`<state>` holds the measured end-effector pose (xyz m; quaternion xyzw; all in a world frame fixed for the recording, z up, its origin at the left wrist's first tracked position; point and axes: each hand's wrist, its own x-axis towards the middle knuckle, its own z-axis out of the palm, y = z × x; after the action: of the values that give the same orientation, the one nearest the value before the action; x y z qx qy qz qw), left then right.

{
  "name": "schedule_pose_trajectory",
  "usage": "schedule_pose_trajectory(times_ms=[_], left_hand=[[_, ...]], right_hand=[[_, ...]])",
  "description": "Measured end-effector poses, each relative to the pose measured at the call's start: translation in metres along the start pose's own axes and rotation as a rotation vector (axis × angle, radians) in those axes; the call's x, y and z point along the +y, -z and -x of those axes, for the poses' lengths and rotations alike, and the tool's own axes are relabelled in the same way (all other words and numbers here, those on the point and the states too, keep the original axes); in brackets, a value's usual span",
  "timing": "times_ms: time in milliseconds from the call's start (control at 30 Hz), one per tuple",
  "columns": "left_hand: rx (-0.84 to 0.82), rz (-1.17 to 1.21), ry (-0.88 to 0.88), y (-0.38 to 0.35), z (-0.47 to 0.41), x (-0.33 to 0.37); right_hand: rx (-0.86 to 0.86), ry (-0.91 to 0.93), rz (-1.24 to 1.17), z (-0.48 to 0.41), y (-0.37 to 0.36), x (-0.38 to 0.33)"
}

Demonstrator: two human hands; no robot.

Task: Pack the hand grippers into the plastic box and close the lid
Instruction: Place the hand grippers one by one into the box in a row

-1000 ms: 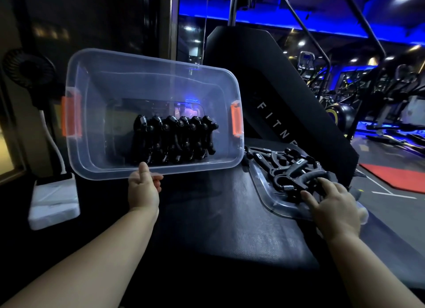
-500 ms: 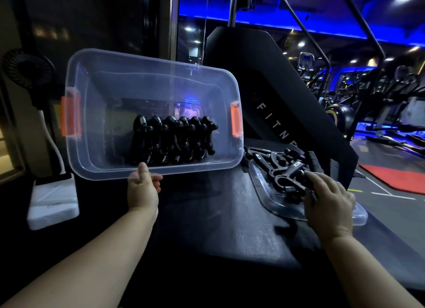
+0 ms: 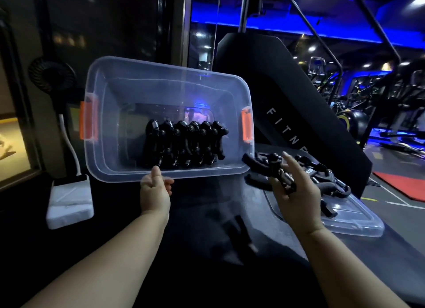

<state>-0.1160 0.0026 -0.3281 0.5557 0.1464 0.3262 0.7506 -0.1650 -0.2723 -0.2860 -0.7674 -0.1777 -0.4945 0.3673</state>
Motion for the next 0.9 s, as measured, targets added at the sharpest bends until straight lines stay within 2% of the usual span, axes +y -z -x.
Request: schedule_pose_trajectory(times_ms=[233,333,500,733,900], left_hand=[[-0.009,0.006,0.003,0.000,-0.002,-0.002],[-0.016,0.011,0.003,0.000,-0.002,-0.002],[-0.028,0.005,-0.001,0.000,-0.001,-0.002],[-0.038,-0.003,-0.008,0.002,-0.001,-0.001],[-0.042,-0.003,-0.022,0.002,0.001,-0.002]], right_hand=[[0.027,-0.237,-0.211,-0.013,-0.009,-0.010],[-0.049,-0.355,-0.295,-0.015,-0.015,-0.012],[-0.119,-0.310,-0.282,-0.017,-0.025,-0.021],[-0.175,-0.419,-0.357,-0.021,-0.040,-0.040],[-0.246,-0.392,-0.342,-0.019,-0.053,-0.050]])
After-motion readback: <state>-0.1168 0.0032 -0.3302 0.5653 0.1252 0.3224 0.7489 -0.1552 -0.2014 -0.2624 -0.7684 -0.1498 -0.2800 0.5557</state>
